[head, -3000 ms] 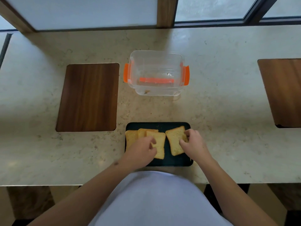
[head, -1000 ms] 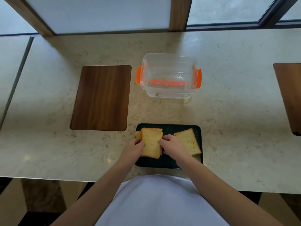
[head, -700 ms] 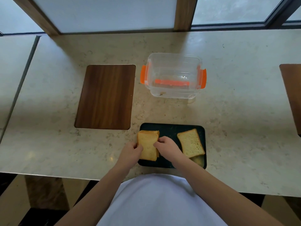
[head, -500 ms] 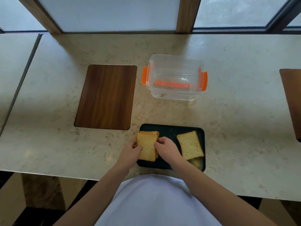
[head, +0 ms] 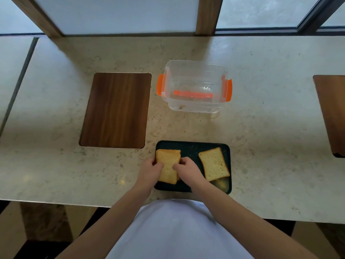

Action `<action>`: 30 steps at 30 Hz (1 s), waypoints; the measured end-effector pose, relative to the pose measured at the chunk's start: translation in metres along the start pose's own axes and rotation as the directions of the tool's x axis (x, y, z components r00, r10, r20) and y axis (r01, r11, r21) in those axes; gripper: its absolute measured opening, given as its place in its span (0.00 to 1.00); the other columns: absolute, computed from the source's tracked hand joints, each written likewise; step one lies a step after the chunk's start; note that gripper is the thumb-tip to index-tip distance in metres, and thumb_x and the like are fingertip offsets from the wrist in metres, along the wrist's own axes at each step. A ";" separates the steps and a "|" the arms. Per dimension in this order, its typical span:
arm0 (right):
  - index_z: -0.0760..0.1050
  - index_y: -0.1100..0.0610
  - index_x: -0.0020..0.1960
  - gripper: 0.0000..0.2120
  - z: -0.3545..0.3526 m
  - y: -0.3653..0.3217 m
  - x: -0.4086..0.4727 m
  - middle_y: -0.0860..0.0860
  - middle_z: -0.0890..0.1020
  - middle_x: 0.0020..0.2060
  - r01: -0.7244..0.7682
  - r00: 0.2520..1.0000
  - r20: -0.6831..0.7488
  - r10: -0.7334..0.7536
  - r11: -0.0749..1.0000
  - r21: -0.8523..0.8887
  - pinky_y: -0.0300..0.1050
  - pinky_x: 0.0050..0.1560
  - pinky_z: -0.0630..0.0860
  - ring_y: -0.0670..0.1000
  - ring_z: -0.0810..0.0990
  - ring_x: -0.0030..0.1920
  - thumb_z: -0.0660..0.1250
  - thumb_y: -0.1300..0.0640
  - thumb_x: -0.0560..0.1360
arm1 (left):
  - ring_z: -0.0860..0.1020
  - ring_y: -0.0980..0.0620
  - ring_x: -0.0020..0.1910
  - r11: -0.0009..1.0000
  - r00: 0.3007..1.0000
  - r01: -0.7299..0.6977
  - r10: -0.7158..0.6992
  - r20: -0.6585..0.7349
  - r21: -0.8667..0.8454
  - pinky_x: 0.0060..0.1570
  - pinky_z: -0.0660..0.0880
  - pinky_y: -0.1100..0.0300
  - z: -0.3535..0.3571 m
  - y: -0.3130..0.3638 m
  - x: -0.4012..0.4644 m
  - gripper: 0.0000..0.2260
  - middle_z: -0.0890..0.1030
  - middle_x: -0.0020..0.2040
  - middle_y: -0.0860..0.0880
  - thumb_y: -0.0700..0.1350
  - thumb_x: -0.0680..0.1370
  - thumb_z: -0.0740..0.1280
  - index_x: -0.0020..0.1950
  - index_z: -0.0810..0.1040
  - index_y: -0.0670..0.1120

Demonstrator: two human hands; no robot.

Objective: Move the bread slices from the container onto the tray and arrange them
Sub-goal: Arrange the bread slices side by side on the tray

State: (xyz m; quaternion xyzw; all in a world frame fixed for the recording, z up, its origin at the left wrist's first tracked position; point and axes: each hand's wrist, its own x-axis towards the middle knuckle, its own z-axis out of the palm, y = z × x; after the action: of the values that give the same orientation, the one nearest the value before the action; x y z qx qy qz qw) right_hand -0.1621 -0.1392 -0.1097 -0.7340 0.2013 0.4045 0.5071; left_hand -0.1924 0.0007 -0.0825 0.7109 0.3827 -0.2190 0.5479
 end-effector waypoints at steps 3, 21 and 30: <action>0.68 0.47 0.55 0.11 0.000 0.003 0.002 0.43 0.75 0.41 0.024 1.000 0.002 -0.024 1.000 -0.019 0.40 0.41 0.75 0.43 0.75 0.40 0.67 0.55 0.76 | 0.78 0.54 0.45 0.999 0.999 -0.027 0.028 -0.025 0.044 0.38 0.73 0.61 -0.001 -0.004 0.002 0.07 0.80 0.48 0.50 0.45 0.79 0.61 0.54 0.77 0.52; 0.76 0.52 0.67 0.18 -0.135 -0.011 0.023 0.53 0.81 0.61 0.294 0.861 0.080 -0.502 0.364 -0.884 0.54 0.55 0.75 0.57 0.77 0.60 0.58 0.61 0.79 | 0.76 0.35 0.60 0.602 0.709 0.673 -0.359 0.606 -0.430 0.67 0.69 0.40 0.107 0.050 -0.050 0.24 0.68 0.67 0.26 0.32 0.77 0.62 0.72 0.60 0.30; 0.74 0.52 0.70 0.22 -0.145 -0.004 0.025 0.54 0.79 0.62 0.298 0.871 0.132 -0.473 0.296 -0.908 0.54 0.58 0.74 0.57 0.73 0.63 0.58 0.63 0.77 | 0.61 0.31 0.74 0.452 0.671 0.740 -0.456 0.585 -0.497 0.71 0.64 0.41 0.138 0.032 -0.033 0.29 0.60 0.74 0.29 0.33 0.78 0.60 0.77 0.53 0.35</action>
State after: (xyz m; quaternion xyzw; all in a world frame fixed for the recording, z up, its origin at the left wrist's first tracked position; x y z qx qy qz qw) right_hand -0.0882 -0.2668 -0.1042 -0.9440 -0.1938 0.2518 0.0890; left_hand -0.1725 -0.1437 -0.0809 0.2041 0.5546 -0.3667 0.7186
